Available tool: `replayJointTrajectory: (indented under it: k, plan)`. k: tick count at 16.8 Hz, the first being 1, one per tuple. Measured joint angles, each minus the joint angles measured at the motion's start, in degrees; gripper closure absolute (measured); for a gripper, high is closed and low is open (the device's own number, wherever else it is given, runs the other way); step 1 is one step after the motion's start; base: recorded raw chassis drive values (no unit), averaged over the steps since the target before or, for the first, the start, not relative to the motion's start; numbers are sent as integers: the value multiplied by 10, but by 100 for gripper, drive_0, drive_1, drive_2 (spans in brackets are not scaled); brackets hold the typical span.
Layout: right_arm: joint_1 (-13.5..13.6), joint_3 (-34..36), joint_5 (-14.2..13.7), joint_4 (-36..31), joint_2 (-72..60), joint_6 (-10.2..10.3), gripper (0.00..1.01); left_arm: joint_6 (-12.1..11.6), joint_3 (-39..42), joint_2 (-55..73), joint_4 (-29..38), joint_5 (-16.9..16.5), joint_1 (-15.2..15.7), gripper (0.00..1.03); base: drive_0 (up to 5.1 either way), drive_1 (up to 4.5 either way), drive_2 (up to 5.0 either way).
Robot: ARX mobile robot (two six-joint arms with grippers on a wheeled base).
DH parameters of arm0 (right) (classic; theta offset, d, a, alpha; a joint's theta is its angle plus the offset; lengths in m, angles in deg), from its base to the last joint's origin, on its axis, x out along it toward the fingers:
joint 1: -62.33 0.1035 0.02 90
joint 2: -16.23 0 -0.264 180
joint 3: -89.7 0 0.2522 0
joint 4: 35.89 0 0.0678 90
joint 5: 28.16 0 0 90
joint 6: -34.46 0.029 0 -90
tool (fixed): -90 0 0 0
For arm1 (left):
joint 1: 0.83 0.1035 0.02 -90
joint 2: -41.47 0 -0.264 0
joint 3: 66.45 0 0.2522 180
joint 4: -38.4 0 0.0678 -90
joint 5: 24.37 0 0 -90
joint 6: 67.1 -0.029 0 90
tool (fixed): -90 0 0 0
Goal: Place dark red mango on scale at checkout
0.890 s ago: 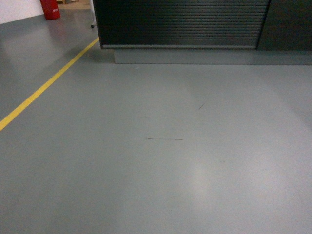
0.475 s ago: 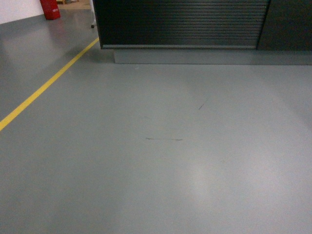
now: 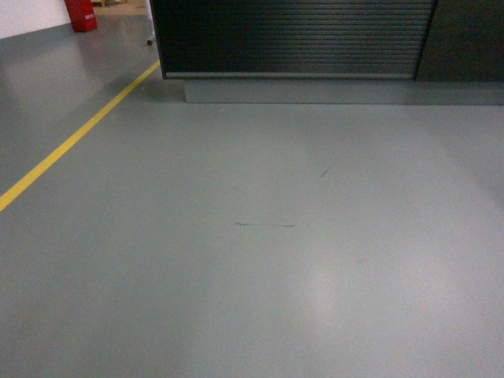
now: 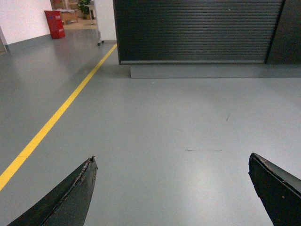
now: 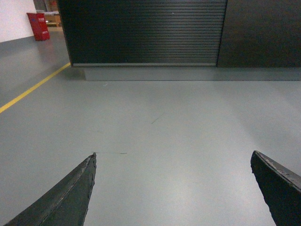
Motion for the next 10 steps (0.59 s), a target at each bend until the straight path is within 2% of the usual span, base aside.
replayJointTrajectory:
  k: [10]
  plan:
    - [0,0,0,0,0,0,3,0,0,0,0,0,0,5,0,0,0]
